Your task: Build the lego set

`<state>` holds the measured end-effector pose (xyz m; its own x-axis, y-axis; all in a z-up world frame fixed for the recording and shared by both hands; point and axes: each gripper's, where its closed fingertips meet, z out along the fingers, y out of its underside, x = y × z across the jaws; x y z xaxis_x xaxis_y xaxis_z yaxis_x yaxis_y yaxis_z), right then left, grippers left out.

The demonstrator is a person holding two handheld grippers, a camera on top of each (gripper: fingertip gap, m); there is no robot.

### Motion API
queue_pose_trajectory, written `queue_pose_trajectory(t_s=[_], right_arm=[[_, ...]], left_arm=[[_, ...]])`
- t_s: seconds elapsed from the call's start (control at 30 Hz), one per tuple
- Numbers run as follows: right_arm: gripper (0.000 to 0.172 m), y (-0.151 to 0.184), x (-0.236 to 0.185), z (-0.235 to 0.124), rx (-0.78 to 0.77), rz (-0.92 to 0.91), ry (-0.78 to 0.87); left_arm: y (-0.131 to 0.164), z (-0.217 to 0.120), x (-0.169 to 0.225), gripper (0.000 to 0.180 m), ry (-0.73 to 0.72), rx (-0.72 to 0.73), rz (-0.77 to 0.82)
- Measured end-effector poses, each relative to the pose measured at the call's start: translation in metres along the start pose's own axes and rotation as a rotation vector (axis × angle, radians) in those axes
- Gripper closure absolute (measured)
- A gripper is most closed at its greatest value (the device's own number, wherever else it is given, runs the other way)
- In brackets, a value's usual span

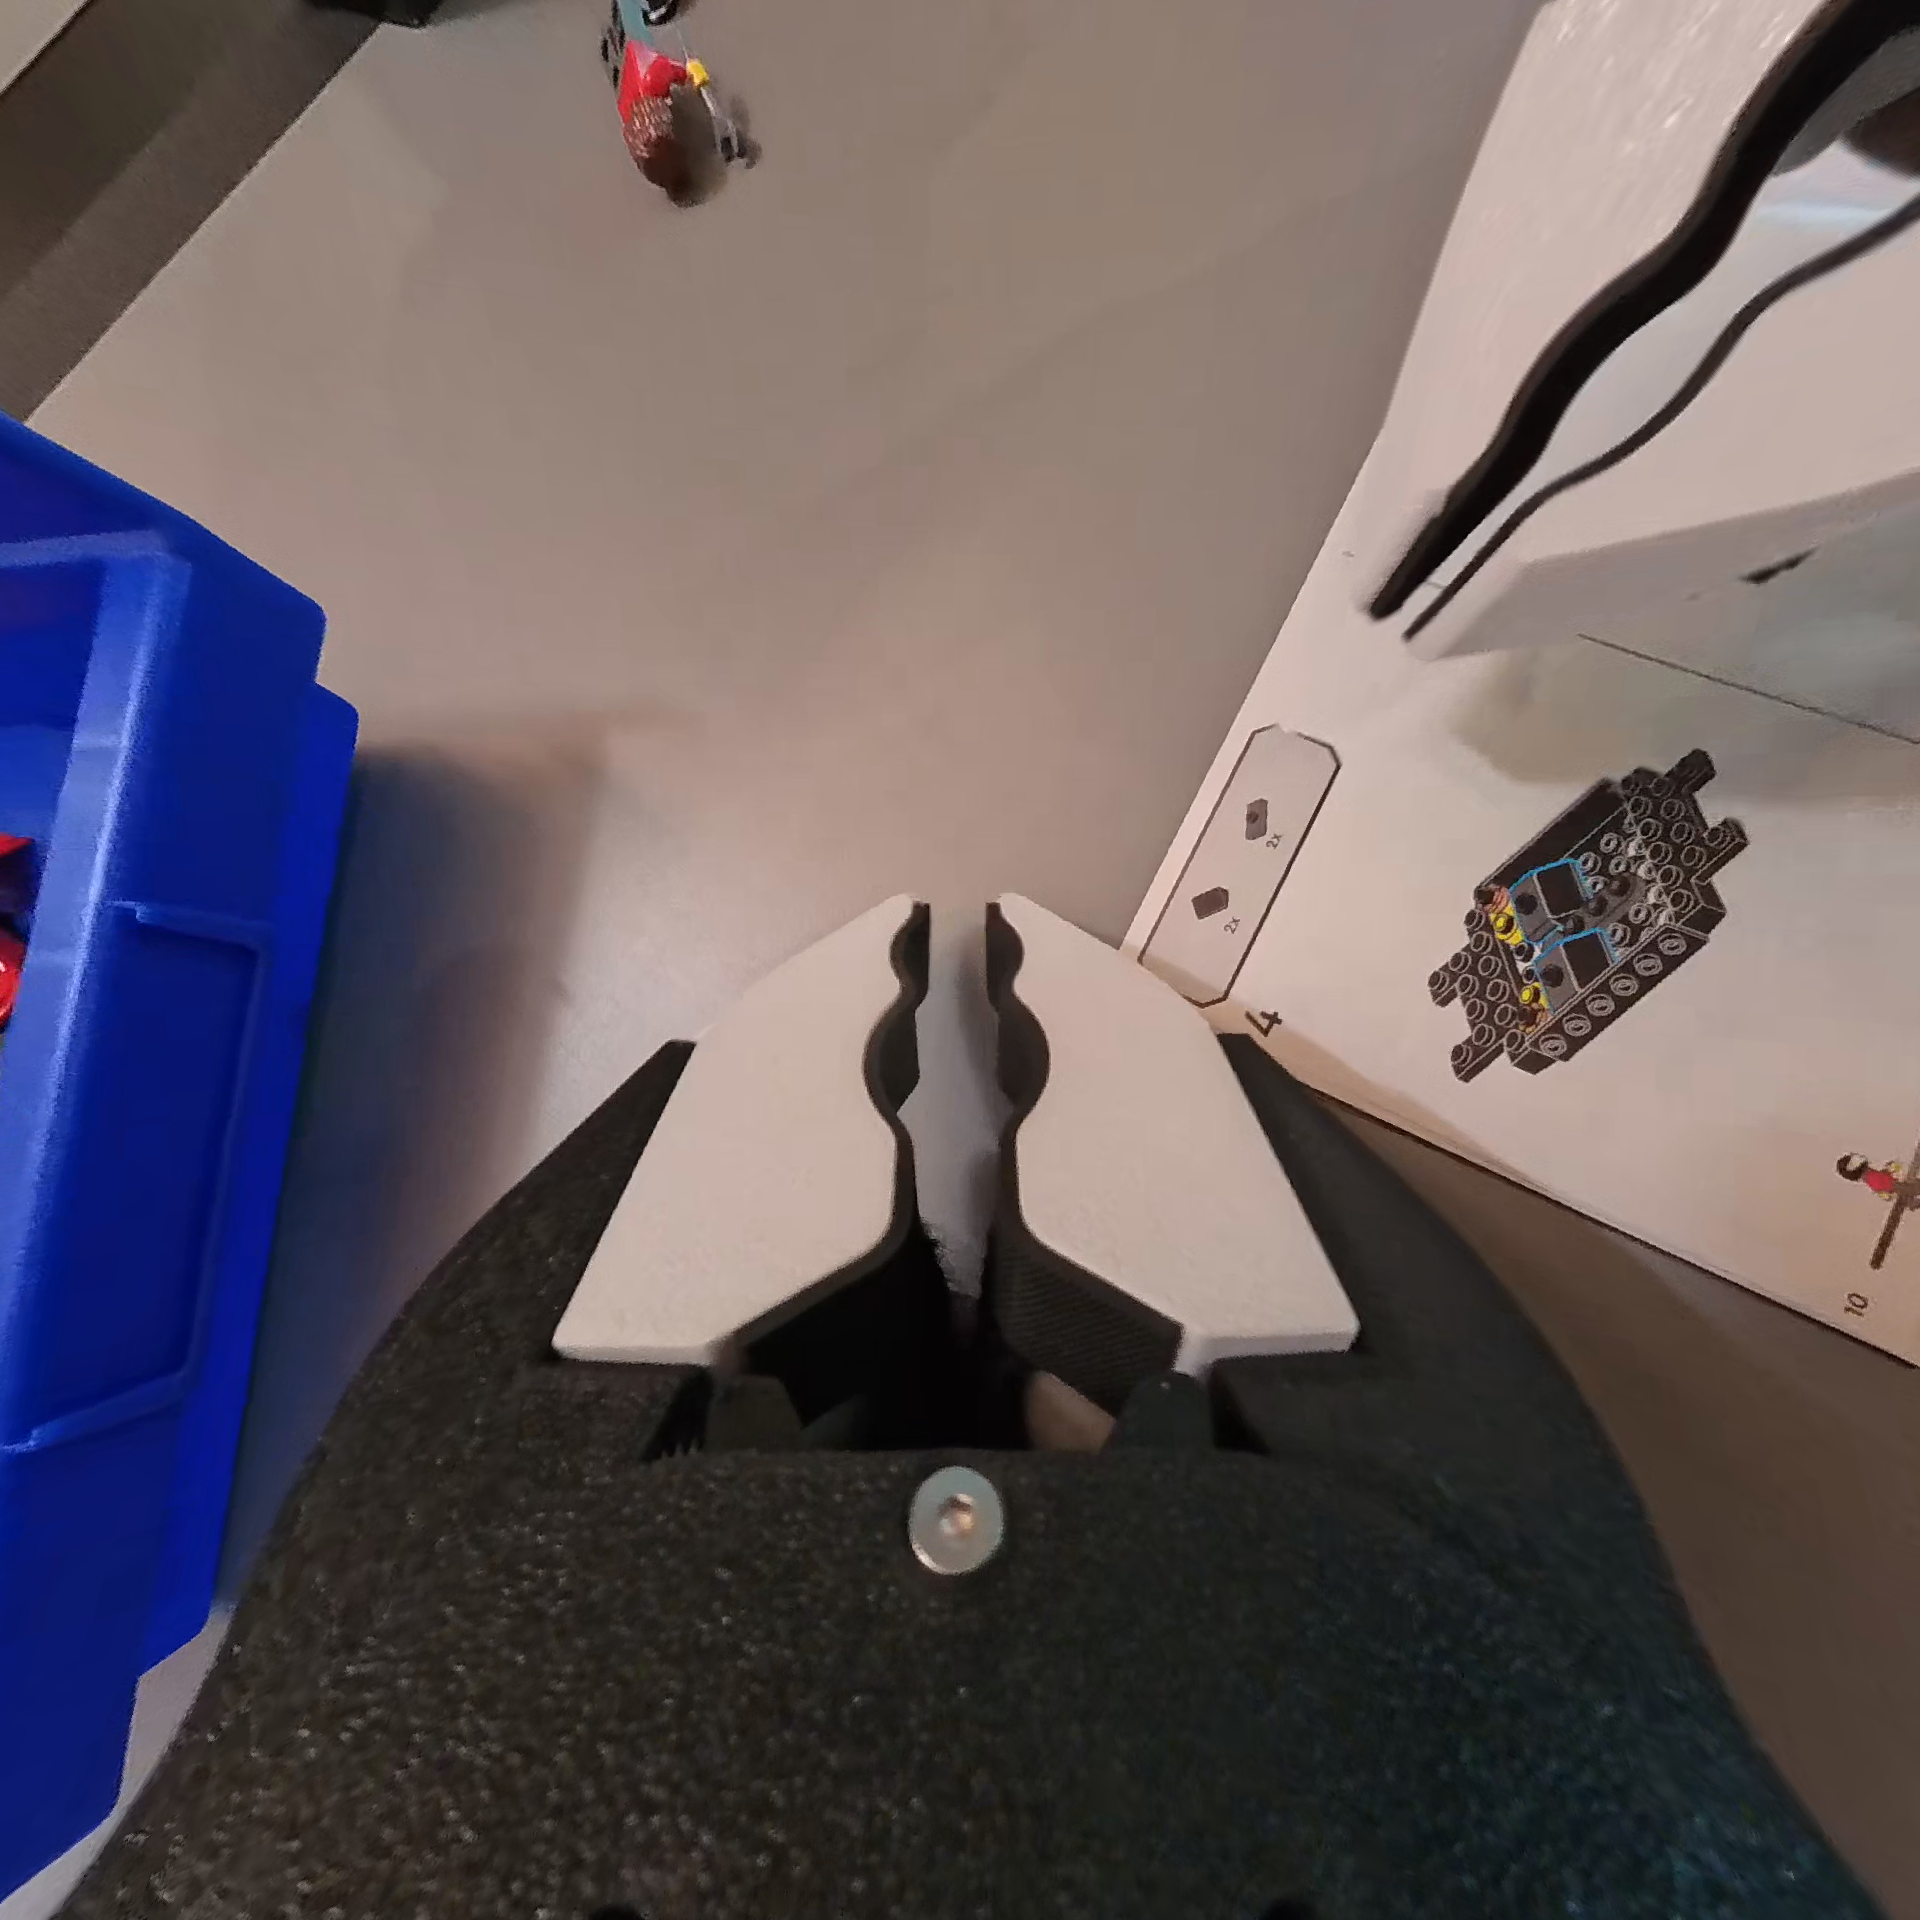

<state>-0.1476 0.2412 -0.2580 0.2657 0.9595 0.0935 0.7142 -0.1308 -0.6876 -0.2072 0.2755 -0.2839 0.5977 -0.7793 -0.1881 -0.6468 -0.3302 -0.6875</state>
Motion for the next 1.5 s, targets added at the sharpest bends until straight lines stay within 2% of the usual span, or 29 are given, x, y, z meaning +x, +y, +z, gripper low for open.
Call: queue_pose_trajectory(t_s=[0.23, 0.5, 0.67, 0.93, 1.27, 1.3, 1.37, 1.5], right_arm=[[0.167, 0.015, -0.004, -0.012, 0.016, 0.080, -0.010], [0.166, 0.009, -0.020, 0.015, -0.020, 0.054, -0.055], [0.163, 0.002, -0.019, 0.032, -0.050, 0.021, -0.058], [0.150, 0.004, -0.024, 0.044, -0.067, 0.078, -0.142], [0.149, 0.003, -0.024, 0.044, -0.025, 0.117, -0.136], [0.142, 0.003, -0.028, 0.043, -0.029, 0.126, -0.155], [0.141, -0.006, -0.034, 0.032, 0.019, 0.129, -0.183], [0.136, -0.025, -0.016, -0.039, 0.200, 0.108, -0.132]], left_arm=[[-0.003, -0.005, 0.006, 0.171, 0.061, 0.027, -0.025], [-0.001, -0.008, 0.028, 0.175, 0.201, 0.031, 0.010], [0.008, -0.004, 0.033, 0.170, 0.255, 0.006, 0.010], [0.010, -0.006, 0.036, 0.171, 0.294, 0.016, -0.001], [0.010, -0.006, 0.036, 0.171, 0.302, 0.026, -0.021], [0.010, -0.006, 0.036, 0.171, 0.299, 0.026, -0.020], [0.010, -0.006, 0.036, 0.171, 0.297, 0.027, -0.022], [0.008, -0.004, 0.034, 0.170, 0.290, 0.029, -0.035]])
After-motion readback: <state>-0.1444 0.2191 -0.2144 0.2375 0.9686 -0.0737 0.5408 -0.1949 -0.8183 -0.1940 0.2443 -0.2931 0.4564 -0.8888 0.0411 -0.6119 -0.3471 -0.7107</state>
